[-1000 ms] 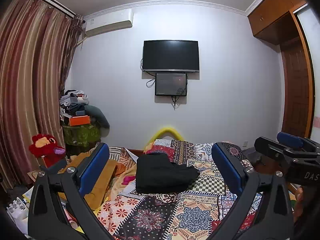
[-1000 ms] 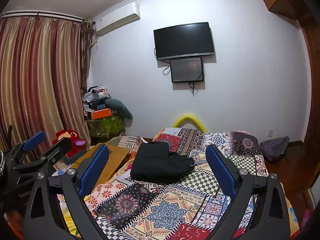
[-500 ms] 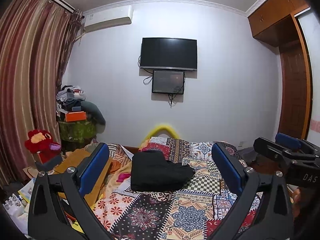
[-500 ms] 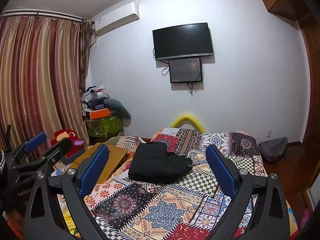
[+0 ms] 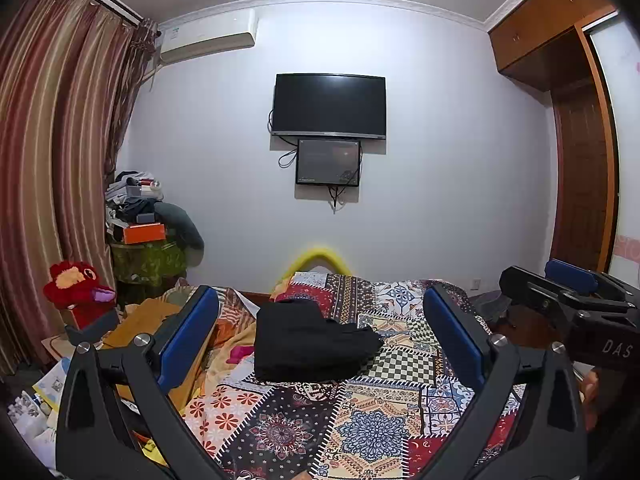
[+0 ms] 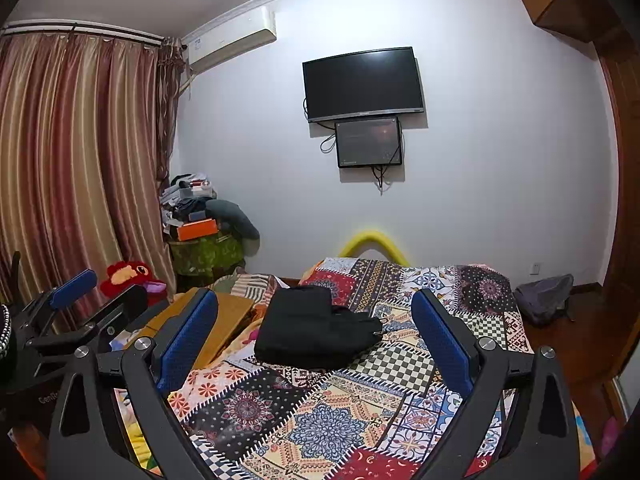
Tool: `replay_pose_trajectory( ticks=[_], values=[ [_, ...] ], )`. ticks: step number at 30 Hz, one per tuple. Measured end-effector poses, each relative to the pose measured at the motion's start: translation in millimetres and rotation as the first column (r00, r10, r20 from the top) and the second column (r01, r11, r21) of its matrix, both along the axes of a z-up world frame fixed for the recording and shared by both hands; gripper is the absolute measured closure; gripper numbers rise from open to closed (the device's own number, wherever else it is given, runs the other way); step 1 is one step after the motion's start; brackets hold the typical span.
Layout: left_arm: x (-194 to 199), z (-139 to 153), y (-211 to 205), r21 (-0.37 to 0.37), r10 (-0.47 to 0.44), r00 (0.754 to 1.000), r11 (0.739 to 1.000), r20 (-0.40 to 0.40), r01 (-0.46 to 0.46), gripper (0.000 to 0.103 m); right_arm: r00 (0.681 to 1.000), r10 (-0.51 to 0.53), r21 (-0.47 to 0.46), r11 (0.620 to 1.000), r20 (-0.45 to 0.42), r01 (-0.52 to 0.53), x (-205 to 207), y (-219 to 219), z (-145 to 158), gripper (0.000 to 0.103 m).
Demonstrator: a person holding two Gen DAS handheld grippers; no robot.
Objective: Fold large clothes
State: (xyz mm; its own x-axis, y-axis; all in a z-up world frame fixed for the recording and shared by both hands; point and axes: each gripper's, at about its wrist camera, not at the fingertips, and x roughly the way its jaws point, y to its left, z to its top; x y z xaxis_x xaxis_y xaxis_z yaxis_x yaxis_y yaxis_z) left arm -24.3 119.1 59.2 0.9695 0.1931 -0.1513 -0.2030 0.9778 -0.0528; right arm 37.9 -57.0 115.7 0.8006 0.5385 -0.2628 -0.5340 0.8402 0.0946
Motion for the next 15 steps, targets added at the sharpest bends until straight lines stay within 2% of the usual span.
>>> replay_pose_trajectory(
  ticks=[15],
  values=[
    [0.3,-2.9,0.1,0.010,0.000,1.000,1.000,-0.002,0.000,0.000,1.000,-0.006,0.004,1.000,-0.010,0.006,2.7,2.6,0.9,0.006]
  ],
)
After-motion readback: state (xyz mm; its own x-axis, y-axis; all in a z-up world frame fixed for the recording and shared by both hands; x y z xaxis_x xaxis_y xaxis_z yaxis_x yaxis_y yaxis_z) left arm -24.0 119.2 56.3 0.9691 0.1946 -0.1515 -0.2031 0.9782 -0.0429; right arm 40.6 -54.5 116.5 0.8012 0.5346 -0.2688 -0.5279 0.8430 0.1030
